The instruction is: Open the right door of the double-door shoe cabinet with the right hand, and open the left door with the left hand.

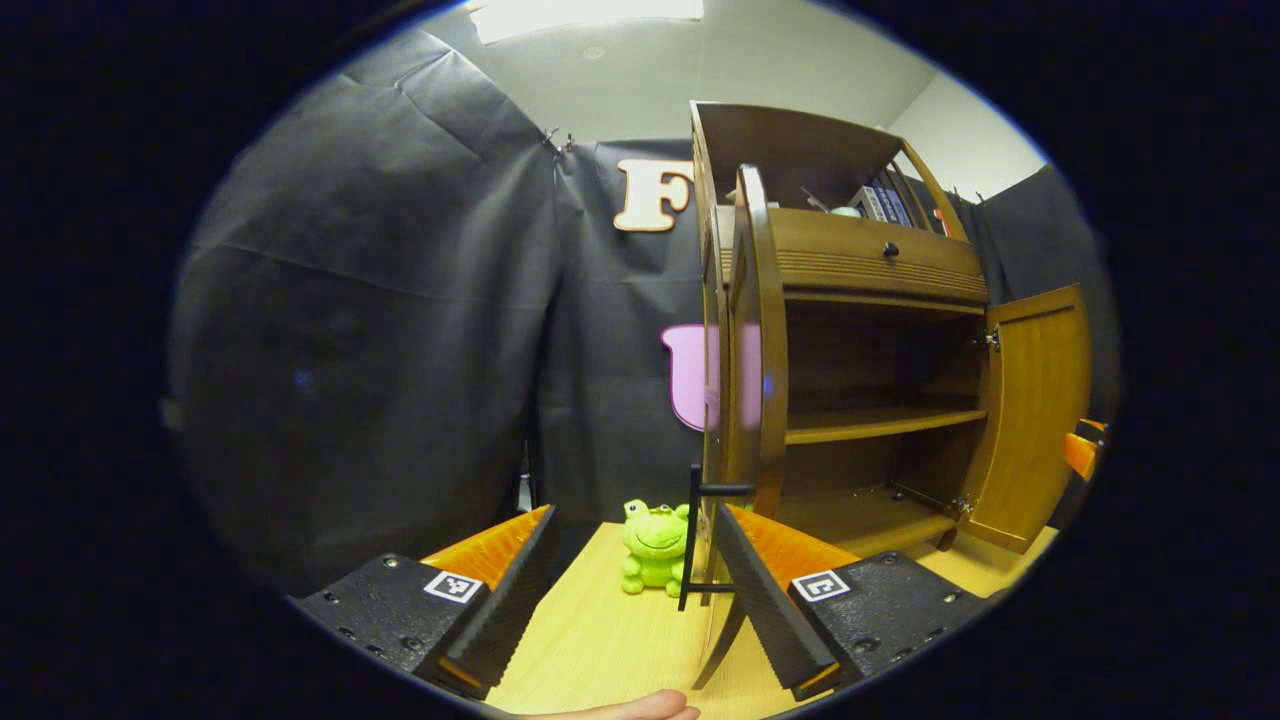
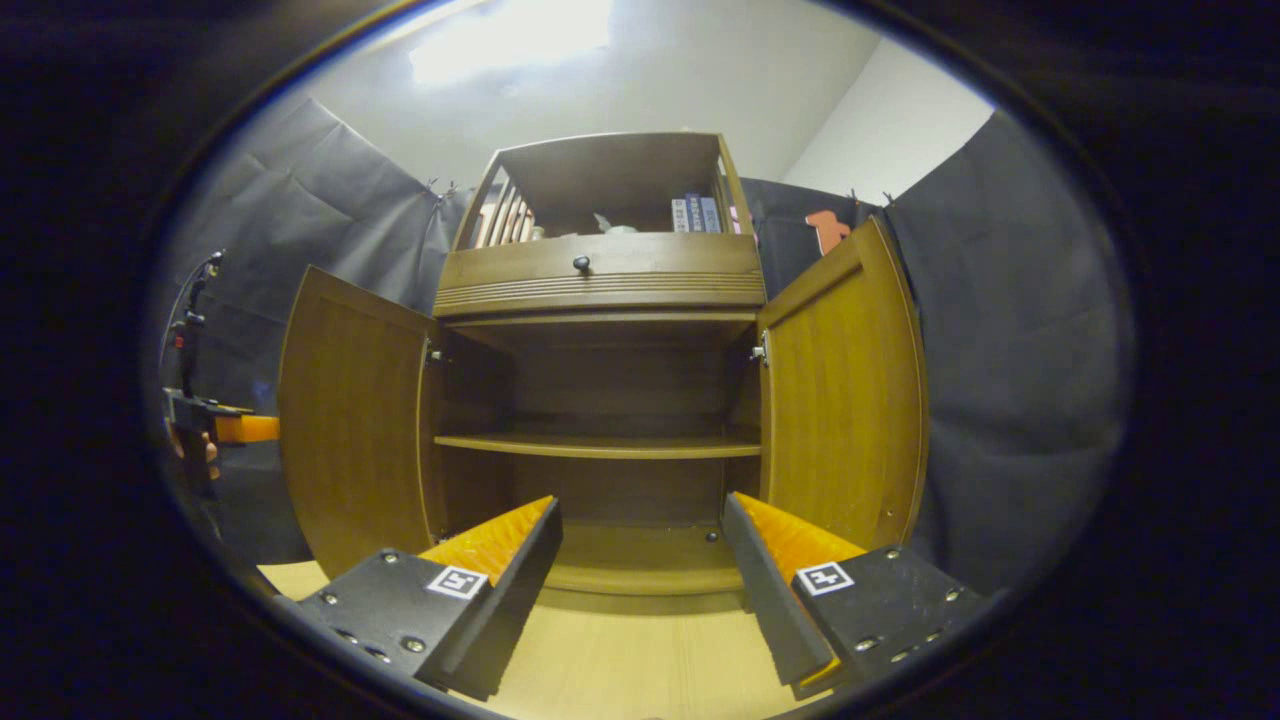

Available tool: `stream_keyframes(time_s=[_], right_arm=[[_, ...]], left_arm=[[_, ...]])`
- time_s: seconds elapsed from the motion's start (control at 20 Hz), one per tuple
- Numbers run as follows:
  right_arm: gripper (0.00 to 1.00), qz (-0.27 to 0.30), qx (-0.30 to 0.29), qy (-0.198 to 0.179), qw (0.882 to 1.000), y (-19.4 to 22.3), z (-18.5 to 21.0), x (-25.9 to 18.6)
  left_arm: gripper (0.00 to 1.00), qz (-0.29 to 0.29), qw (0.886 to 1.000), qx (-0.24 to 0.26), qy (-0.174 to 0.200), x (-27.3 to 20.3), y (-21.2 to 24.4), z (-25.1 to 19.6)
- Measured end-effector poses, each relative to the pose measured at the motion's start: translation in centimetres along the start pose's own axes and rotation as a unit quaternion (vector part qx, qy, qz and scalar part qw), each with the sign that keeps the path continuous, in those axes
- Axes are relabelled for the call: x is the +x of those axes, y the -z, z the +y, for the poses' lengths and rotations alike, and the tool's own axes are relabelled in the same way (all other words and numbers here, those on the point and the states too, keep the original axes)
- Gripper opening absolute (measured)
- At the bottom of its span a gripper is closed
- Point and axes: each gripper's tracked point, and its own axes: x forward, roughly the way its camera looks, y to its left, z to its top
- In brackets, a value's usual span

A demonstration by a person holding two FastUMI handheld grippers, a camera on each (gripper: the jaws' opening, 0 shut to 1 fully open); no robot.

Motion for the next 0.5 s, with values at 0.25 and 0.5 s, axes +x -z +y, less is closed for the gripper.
stream_keyframes(time_s=[0.25, 0.5], right_arm=[[0.96, -0.003, 0.020, -0.021, 1.000, -0.5, 0.2, -0.8], [0.96, -0.015, 0.024, -0.017, 0.999, -1.7, -1.3, -1.4]], left_arm=[[0.93, -0.019, 1.000, -0.009, -0.008, -0.2, -0.7, -3.0], [0.94, -0.015, 1.000, -0.023, 0.005, -0.4, -1.5, -6.5]])
